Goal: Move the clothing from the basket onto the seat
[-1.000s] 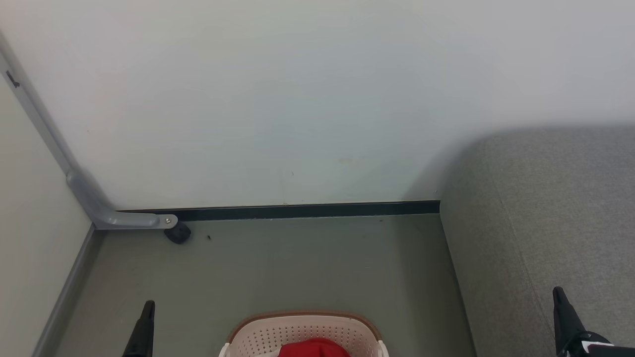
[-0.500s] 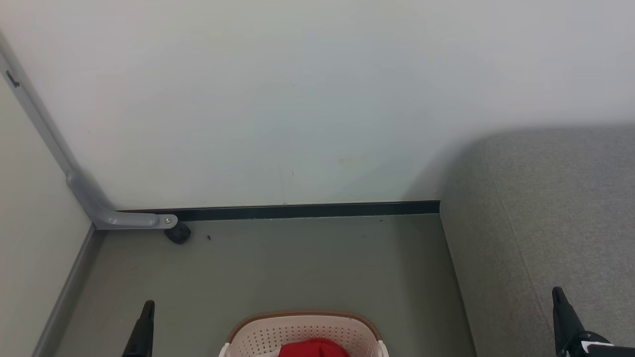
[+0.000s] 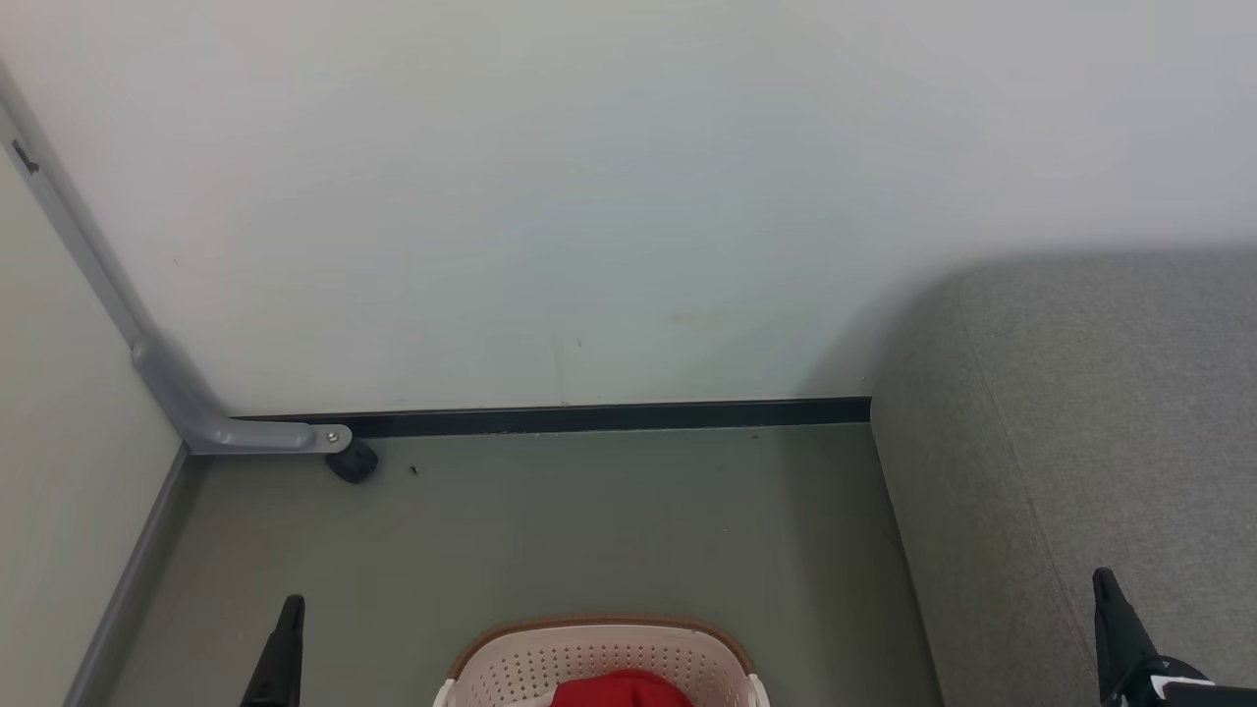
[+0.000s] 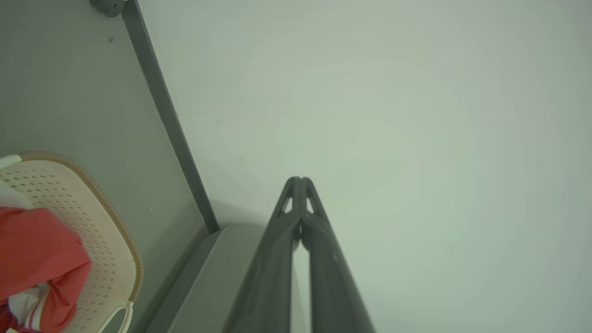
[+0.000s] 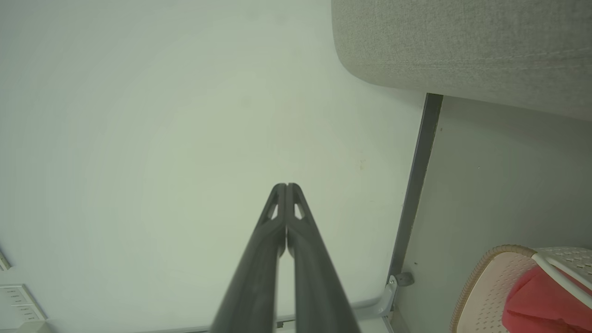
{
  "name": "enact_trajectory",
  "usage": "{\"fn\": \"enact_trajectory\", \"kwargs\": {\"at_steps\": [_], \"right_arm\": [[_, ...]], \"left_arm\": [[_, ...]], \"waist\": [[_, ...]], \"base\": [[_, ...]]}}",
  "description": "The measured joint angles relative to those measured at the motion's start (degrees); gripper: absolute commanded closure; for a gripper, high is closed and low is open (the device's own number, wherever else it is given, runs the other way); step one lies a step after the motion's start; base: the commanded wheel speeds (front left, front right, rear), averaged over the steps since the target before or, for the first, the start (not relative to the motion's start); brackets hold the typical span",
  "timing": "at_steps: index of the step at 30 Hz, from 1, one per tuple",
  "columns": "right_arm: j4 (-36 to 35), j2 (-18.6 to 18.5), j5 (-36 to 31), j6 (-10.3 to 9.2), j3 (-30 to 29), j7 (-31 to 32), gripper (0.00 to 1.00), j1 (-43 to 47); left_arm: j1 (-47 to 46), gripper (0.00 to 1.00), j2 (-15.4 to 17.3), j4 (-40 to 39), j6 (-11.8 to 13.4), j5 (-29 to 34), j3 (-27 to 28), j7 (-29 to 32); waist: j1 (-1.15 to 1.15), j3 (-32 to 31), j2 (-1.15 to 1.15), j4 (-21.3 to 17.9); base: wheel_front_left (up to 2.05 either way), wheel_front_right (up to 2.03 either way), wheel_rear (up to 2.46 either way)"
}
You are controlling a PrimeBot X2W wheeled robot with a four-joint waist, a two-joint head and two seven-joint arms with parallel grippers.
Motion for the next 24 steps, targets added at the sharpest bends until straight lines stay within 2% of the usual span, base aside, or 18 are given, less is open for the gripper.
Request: {"fn": "enact_trajectory", "kwargs": {"at_steps": [24], "right_arm": [[0.01,0.16,-0.07,-0.01,-0.22,0.04,1.0,0.0]], "left_arm": [[0.0,1.0,-0.08,0.0,0.0,0.0,0.2,0.01]], "waist": [[0.0,0.0,0.0,0.0]], "base": [[0.0,0.0,0.0]]}}
